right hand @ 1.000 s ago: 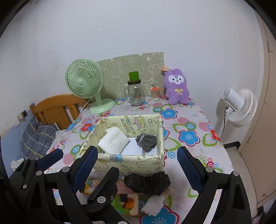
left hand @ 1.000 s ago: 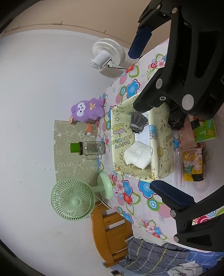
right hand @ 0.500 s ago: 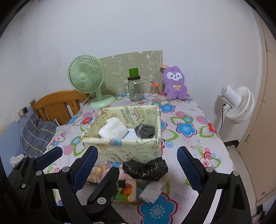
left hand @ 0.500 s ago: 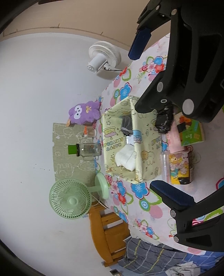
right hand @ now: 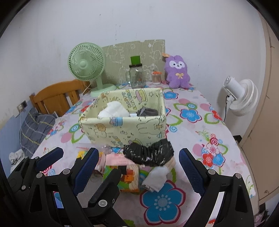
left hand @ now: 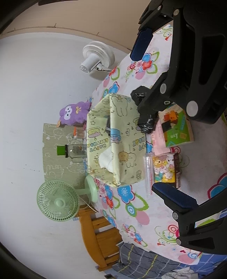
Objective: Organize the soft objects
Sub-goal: 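Grasp the black plastic bag with the right tool while the left tool grasps the green tissue pack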
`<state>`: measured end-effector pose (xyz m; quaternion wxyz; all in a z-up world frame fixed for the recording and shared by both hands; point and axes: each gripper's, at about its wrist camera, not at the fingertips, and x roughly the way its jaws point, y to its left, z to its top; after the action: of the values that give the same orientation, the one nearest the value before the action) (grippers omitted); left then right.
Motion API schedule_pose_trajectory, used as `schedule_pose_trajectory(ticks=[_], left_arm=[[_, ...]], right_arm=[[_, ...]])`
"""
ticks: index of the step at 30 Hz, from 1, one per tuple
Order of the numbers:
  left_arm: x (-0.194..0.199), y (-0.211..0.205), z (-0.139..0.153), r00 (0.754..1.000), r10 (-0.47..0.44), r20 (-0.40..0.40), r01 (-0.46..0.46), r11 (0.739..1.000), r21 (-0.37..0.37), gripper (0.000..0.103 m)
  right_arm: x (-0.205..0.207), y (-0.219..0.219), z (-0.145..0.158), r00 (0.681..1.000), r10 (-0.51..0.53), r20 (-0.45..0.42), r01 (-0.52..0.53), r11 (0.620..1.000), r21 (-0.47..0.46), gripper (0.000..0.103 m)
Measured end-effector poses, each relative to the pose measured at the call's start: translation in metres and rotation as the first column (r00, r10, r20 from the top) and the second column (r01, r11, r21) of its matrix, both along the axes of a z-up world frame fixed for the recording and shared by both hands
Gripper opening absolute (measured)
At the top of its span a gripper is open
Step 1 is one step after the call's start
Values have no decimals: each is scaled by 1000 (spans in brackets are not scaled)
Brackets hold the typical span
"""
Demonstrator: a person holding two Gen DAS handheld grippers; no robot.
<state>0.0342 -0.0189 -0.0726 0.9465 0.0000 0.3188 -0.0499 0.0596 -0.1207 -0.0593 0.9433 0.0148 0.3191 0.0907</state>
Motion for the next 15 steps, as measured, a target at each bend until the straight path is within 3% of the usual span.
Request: schedule_pose_trajectory(ticks=[15], left_arm=[[11,0,-36,997,-2,-74,0,1000,-30,103]], right_arm=[[10,1,-36,998,-16,-53,15,1000,-13,95]])
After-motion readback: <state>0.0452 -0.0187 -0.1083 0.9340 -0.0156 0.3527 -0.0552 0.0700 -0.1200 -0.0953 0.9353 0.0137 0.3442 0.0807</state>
